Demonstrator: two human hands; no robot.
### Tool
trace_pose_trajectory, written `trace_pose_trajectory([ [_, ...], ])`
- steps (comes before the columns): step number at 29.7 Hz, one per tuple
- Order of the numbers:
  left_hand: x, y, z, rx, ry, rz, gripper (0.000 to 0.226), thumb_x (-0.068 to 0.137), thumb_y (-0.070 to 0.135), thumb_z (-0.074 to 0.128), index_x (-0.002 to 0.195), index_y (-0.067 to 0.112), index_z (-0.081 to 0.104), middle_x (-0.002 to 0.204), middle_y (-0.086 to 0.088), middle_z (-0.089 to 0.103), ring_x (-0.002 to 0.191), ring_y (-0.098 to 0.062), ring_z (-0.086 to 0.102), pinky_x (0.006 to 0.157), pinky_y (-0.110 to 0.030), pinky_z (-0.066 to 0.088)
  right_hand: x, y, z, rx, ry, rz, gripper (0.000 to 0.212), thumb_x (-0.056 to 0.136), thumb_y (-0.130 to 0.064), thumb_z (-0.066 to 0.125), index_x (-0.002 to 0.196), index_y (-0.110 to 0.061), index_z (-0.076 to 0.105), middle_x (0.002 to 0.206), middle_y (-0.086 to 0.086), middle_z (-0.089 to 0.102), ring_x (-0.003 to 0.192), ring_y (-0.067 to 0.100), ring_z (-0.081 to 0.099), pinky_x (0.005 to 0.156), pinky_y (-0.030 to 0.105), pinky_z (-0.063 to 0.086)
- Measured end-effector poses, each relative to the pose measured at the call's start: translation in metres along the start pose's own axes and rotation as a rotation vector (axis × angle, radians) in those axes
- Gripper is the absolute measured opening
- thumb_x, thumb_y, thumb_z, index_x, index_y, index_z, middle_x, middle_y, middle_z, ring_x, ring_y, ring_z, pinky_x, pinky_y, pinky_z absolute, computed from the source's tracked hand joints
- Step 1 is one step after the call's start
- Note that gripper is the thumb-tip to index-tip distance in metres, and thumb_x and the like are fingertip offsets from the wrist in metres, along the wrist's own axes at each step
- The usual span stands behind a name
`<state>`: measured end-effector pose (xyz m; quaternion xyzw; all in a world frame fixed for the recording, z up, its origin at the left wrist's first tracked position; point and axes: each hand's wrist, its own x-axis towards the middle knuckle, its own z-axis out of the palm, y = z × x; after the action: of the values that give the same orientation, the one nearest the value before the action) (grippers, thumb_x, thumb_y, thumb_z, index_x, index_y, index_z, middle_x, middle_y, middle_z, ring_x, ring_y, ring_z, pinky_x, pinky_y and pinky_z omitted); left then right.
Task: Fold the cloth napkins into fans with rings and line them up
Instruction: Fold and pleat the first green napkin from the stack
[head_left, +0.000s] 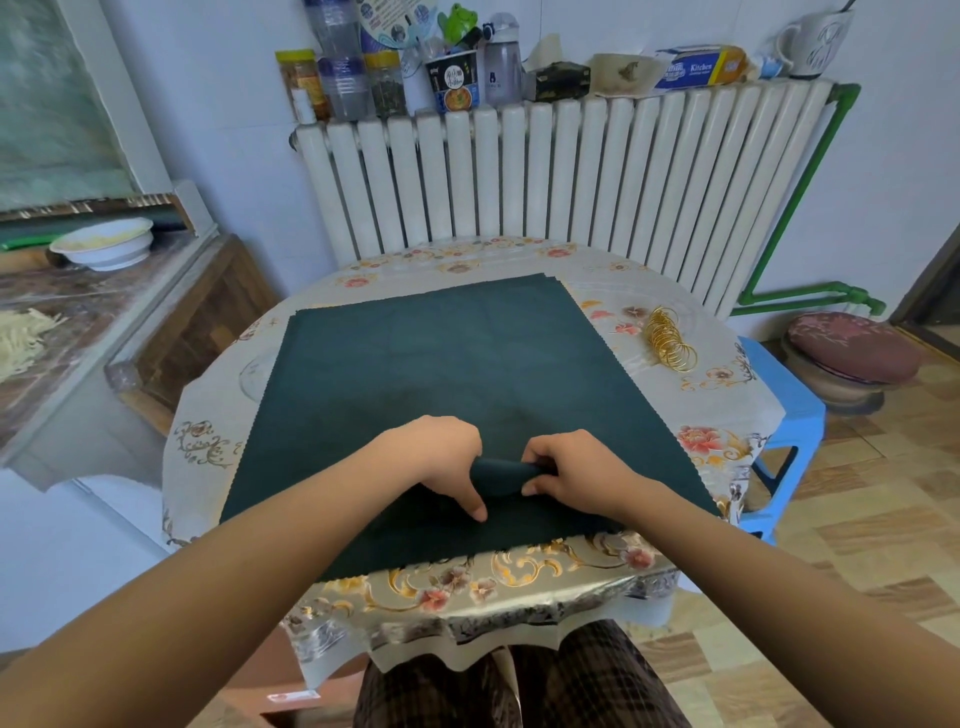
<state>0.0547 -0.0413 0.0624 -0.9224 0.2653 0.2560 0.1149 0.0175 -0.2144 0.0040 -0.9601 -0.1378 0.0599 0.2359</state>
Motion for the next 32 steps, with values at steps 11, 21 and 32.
trace_pose_trajectory([
  [11,-0.008,-0.045,0.018,-0.432,0.141,-0.024,0.034,0.078,0.051,0.071,0.089,0.023,0.057,0.084,0.006,0.058,0.076,-0.010,0.054,0.062,-0.027,0.040,-0.003,0.004,0.003,0.050,0.007,0.018,0.019,0.085,-0.033,0.067,0.101,-0.021,0.068,0.096,-0.006,0.066,0.089,0.013,0.058,0.073,0.024,0.043],
  [21,-0.015,-0.036,0.039,-0.586,0.276,-0.268,0.054,0.087,0.044,0.065,0.125,0.013,0.043,0.098,0.003,0.053,0.089,-0.014,0.052,0.064,-0.025,0.039,-0.012,0.000,0.026,0.060,0.266,0.035,0.025,0.093,-0.028,0.055,0.116,-0.025,0.065,0.109,-0.008,0.068,0.106,0.013,0.058,0.084,0.023,0.042],
  [32,-0.019,-0.020,0.069,-0.556,0.460,-0.386,0.060,0.088,0.047,0.062,0.133,0.020,0.034,0.122,-0.004,0.057,0.107,-0.022,0.056,0.079,-0.033,0.046,-0.009,-0.004,0.030,-0.013,0.295,0.093,0.015,0.089,-0.032,0.060,0.100,-0.025,0.054,0.088,-0.009,0.061,0.084,0.014,0.054,0.066,0.029,0.041],
])
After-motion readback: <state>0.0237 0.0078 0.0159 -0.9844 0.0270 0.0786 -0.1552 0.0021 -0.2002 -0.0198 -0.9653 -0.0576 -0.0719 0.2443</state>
